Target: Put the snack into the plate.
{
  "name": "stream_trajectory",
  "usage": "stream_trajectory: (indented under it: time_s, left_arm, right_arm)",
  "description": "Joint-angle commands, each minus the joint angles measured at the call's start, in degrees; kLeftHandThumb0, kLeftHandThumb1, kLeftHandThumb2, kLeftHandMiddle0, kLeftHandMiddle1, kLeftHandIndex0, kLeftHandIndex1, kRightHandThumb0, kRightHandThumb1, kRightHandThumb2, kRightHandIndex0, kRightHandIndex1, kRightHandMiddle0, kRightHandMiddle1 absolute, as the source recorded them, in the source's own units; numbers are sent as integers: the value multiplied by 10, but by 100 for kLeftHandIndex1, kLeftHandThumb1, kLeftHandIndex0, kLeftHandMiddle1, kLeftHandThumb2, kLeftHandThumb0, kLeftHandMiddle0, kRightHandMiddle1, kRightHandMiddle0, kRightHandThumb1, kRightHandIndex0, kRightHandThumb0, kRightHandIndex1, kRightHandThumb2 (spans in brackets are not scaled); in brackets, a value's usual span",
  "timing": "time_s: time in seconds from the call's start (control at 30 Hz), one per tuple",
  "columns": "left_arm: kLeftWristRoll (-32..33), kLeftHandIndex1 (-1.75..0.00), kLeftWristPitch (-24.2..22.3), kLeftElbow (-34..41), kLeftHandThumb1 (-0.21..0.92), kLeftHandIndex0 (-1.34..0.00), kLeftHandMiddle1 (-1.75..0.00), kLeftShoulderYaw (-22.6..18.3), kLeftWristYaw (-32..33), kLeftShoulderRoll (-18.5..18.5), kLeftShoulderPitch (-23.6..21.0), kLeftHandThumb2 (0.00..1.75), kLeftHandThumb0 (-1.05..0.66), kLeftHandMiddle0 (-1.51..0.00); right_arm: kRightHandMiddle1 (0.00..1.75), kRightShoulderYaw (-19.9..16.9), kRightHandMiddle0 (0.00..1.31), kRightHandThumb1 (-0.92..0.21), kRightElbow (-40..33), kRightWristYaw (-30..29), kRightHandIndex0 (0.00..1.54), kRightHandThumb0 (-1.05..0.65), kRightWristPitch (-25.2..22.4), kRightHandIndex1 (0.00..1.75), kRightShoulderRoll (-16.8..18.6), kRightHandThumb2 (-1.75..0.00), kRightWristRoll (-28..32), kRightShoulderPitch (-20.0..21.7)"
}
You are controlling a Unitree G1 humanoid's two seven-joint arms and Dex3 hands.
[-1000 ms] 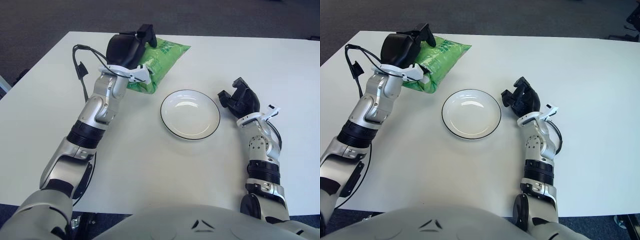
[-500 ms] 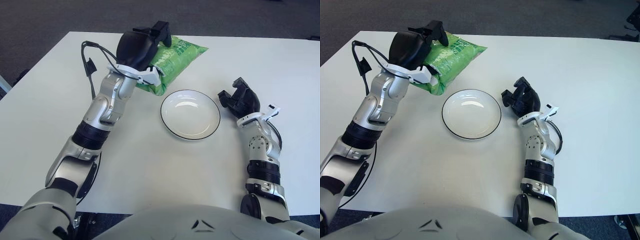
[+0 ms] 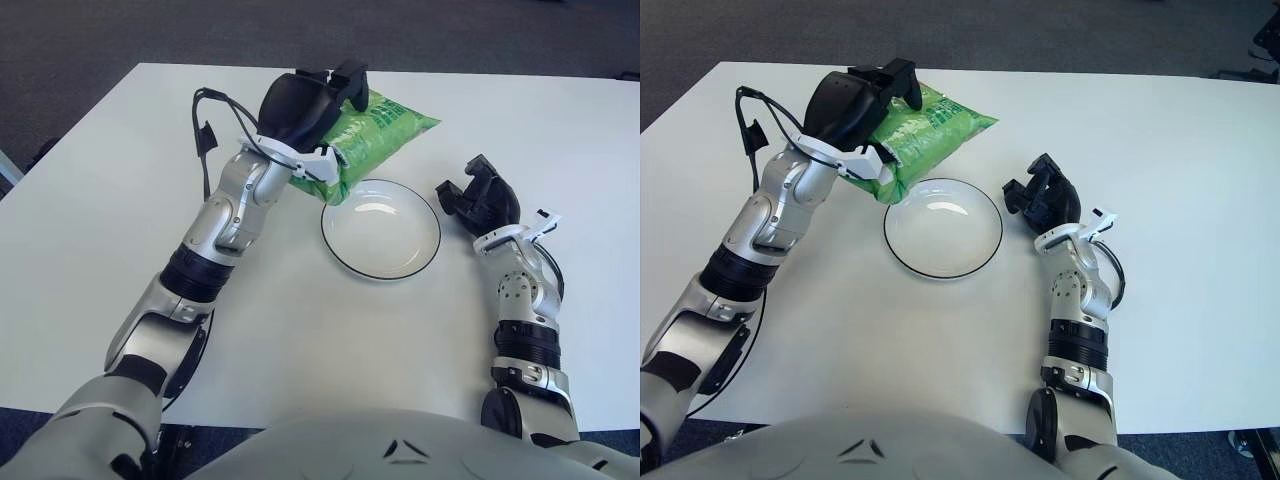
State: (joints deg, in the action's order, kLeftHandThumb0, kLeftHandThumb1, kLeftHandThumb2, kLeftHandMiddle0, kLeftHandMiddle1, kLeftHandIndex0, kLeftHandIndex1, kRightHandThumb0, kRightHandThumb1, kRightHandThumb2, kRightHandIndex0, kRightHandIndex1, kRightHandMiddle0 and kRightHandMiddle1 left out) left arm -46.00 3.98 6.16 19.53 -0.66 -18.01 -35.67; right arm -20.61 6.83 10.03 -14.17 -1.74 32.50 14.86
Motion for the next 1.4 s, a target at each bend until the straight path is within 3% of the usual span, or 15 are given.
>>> stream_trajectory:
  time_s: [0.0,0.17,0.8,1.0,1.37]
  left_arm:
    - [13,-175,12,11,-6,-68,-173,3,-14,6,-4,175,0,-88]
    - [23,-175,40,-9,-7,-69,-172,10,-9,16,-9,175,0,-89]
    - [23,-175,72,-39,-6,-68,-175,38,-1,65,-8,175,0,-88]
    - [-5,-175,61,-30,-6,-68,-174,48,-2,70,3,175,0,-88]
    - [0,-175,69,-56,-7,-68,-173,63,-20,71,-1,175,0,-89]
  right_arm:
    - [175,0,67,-24,23,-12,125,-51,-7,175,11,-141,-5,-31]
    - [175,3,68,-24,21,-16,125,-51,-8,175,10,-141,-6,-32]
    - [175,7,68,-24,17,-18,127,-51,-9,175,9,-142,-7,-33]
    - [175,9,68,-23,13,-23,126,-52,-9,175,12,-142,-7,-35]
    - [175,11,68,-24,5,-31,127,-51,-10,175,18,-142,-5,-36]
